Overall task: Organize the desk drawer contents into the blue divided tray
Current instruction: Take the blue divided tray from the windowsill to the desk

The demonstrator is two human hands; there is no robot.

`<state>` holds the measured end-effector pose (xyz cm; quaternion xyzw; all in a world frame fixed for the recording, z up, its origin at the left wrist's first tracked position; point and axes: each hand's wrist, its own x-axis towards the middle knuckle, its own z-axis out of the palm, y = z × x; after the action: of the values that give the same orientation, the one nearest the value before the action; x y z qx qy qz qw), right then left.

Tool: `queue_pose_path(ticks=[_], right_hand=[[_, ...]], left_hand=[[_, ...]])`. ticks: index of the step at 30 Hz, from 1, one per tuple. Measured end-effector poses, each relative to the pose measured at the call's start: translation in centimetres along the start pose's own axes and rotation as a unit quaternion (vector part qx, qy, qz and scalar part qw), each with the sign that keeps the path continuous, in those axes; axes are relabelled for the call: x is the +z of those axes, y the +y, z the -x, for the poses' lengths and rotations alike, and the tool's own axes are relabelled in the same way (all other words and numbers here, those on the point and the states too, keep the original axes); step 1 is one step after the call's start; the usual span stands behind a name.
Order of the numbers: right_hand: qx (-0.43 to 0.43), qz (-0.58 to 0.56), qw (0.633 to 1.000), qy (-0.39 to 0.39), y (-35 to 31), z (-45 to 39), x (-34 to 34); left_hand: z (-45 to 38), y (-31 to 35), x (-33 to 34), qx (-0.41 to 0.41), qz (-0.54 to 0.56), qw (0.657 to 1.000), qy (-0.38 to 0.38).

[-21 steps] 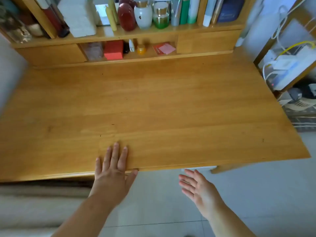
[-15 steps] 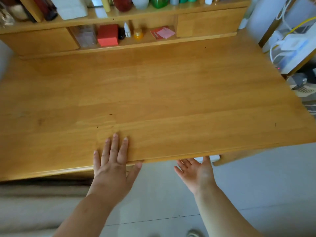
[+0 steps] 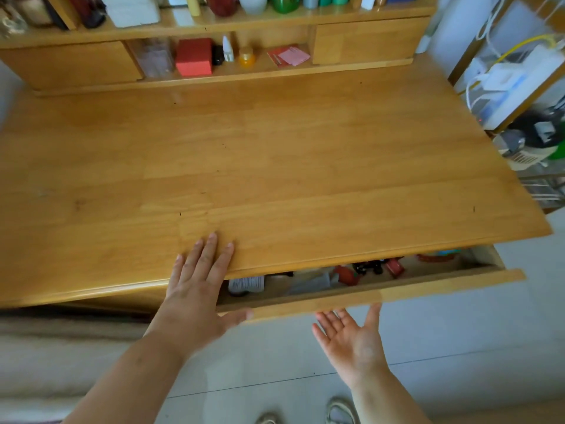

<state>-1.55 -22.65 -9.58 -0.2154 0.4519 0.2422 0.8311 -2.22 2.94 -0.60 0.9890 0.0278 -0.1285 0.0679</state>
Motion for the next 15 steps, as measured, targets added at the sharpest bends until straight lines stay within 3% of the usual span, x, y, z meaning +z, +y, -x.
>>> queue_pose_path(ticks=[5,9,15], right_hand=[[0.002,-0.023,0.999,0.03,1.5,1.5,-2.6],[0.015,-0.016,0.998,0.057,1.0,2.4,-3.6],[0.031,0.189,0.981,0.044,-0.9,7.0,-3.8]], left_hand=[[2.8,1.3,0.5,0.054,0.027,0.998,0.0],[6.8,2.3,2.9,0.095,0.017,0.994,-0.056],[8.9,2.6,3.8,0.011,0.007,0.993,-0.119]])
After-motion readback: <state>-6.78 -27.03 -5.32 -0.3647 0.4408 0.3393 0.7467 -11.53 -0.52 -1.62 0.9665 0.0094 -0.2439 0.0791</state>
